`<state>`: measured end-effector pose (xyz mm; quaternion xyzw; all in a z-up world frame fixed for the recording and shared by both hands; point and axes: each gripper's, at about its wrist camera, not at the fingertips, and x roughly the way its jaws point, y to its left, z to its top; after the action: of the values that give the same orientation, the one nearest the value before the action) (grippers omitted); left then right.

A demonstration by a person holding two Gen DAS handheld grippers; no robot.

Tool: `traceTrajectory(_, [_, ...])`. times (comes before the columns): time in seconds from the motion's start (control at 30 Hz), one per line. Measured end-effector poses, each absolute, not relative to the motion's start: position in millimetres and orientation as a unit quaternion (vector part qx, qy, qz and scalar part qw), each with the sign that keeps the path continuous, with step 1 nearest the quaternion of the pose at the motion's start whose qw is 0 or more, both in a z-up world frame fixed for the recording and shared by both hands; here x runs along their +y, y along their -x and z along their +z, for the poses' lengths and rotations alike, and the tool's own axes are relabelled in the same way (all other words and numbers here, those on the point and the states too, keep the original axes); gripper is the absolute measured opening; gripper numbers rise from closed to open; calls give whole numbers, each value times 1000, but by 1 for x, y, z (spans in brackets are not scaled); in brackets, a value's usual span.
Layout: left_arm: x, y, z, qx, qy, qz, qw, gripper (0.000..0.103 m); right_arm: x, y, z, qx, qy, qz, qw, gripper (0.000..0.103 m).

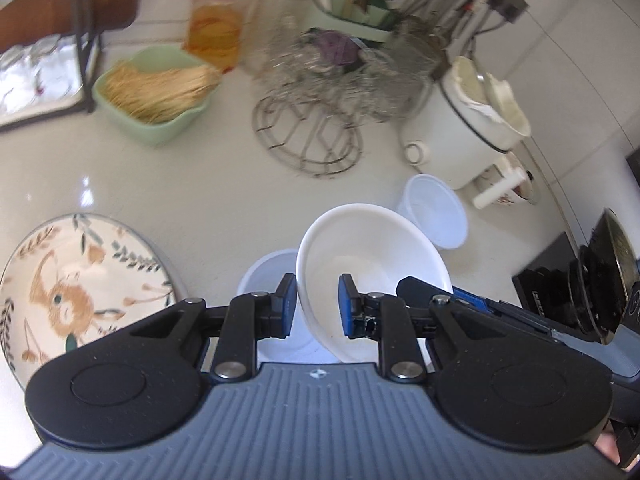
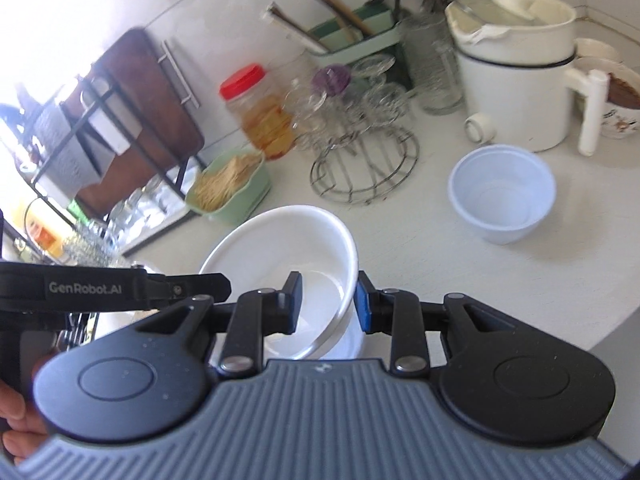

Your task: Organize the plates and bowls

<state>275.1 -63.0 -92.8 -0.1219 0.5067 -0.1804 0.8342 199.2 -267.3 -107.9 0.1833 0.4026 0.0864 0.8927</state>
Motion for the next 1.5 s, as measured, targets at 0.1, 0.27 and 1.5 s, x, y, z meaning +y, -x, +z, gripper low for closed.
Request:
traceTrajectory(0.1, [-55, -276, -109, 517, 136, -167, 828, 24, -256, -205, -115, 417, -172, 93, 887, 32])
traceTrajectory(0.27, [-54, -277, -131, 526, 135, -159, 824, 24, -245, -210, -131, 441, -145, 93, 881, 32])
traceTrajectory(1.5, [-81, -258, -72, 467, 100, -241, 845, 45, -272, -173, -68, 348, -136, 4, 928, 42])
